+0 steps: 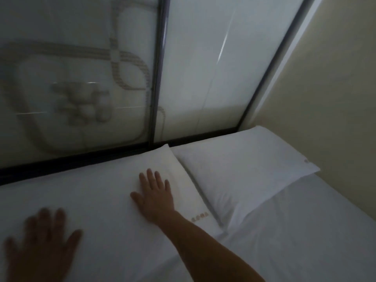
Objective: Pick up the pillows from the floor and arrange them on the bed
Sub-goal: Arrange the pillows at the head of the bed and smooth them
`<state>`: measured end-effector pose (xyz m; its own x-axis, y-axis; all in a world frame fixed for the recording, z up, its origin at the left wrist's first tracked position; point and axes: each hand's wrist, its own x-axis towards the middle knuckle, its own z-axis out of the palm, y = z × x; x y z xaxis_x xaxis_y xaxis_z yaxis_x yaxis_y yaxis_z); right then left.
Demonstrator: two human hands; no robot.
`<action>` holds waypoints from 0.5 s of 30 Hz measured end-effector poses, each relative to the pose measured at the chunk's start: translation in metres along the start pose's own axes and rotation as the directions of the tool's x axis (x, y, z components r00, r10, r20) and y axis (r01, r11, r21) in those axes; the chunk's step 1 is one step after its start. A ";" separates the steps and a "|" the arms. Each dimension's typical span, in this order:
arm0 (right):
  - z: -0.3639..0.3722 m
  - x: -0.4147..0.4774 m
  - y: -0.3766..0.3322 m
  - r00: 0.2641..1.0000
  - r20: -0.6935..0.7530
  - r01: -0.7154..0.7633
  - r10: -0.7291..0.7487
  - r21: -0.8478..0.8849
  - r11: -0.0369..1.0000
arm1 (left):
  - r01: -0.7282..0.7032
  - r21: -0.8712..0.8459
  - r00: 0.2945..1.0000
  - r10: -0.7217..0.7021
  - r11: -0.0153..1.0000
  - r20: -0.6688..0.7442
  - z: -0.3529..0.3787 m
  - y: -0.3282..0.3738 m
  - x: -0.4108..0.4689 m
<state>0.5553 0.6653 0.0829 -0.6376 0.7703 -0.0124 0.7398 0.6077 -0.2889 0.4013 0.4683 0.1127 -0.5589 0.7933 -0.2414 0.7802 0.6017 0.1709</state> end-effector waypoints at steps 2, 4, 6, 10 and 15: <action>0.015 -0.006 -0.013 0.992 0.067 0.106 -0.104 -0.028 0.994 | 0.084 -0.004 0.996 -0.084 0.996 -0.041 0.007 -0.018 -0.002; 0.025 -0.019 0.002 0.995 0.091 0.053 -0.048 -0.063 0.997 | 0.130 -0.036 0.989 -0.132 0.991 -0.068 0.017 -0.039 -0.014; 0.027 -0.034 0.025 0.996 0.076 -0.039 0.046 -0.094 0.995 | 0.127 -0.036 0.987 -0.130 0.991 -0.097 0.027 -0.065 -0.028; 0.039 -0.058 0.035 0.988 0.051 -0.139 0.146 -0.112 0.984 | 0.267 0.026 0.963 -0.266 0.963 -0.048 0.038 -0.107 -0.066; 0.022 -0.081 0.021 0.988 -0.016 -0.157 0.157 -0.107 0.982 | 0.259 -0.063 0.961 -0.264 0.964 -0.080 0.033 -0.115 -0.084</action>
<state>0.6173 0.6111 0.0566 -0.5103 0.8589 -0.0421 0.8496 0.4960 -0.1793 0.3679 0.3292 0.0818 -0.7657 0.6111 -0.2007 0.5891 0.7916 0.1626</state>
